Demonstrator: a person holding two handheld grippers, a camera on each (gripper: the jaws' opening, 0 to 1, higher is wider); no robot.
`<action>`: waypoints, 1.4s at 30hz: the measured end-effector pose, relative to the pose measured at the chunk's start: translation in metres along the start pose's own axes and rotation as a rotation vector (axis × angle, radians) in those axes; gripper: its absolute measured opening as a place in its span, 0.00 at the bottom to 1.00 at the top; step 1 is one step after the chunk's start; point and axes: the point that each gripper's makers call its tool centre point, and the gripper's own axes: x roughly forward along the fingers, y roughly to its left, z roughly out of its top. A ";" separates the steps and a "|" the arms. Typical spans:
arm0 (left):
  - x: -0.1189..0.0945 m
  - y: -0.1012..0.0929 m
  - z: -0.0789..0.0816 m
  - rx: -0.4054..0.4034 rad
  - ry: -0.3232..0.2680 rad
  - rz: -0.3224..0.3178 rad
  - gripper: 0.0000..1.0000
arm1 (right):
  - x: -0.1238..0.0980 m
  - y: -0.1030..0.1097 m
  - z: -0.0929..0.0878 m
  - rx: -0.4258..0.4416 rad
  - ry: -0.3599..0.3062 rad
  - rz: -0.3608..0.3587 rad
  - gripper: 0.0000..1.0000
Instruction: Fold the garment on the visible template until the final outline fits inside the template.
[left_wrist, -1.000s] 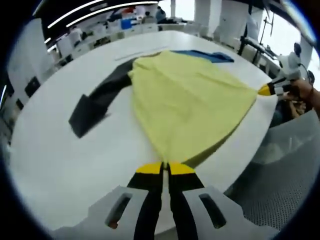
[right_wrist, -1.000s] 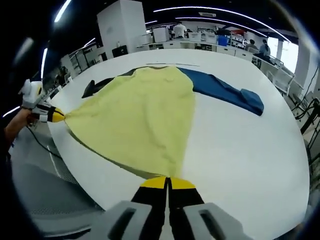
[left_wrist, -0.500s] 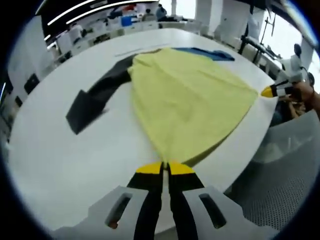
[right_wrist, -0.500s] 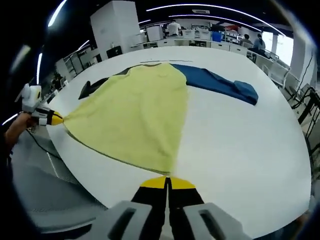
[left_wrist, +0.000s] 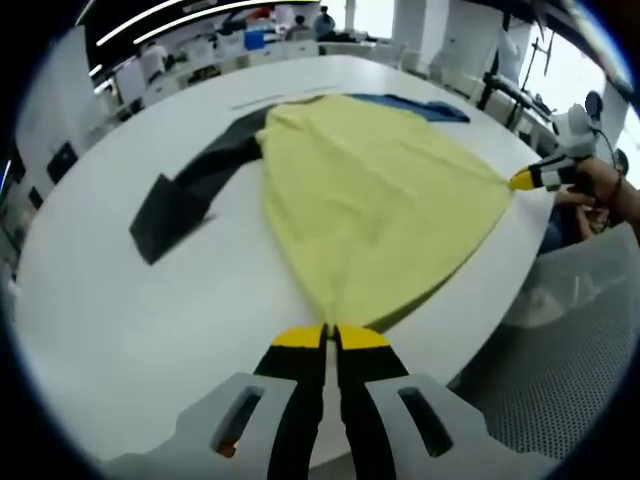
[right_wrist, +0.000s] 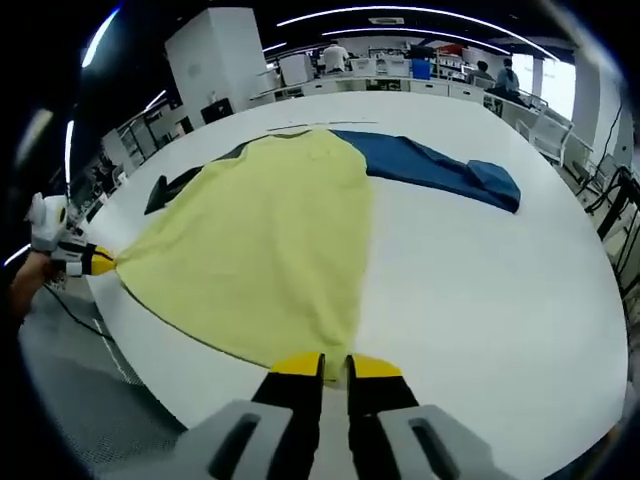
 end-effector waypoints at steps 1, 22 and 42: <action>0.000 0.000 0.000 -0.001 0.000 0.000 0.00 | 0.000 0.001 0.000 0.001 -0.004 0.002 0.00; -0.011 -0.010 -0.017 0.030 0.056 -0.017 0.00 | -0.018 0.008 -0.025 -0.006 0.051 0.026 0.00; -0.015 -0.006 -0.007 0.023 0.010 -0.020 0.14 | -0.022 0.005 -0.014 0.039 0.025 0.038 0.06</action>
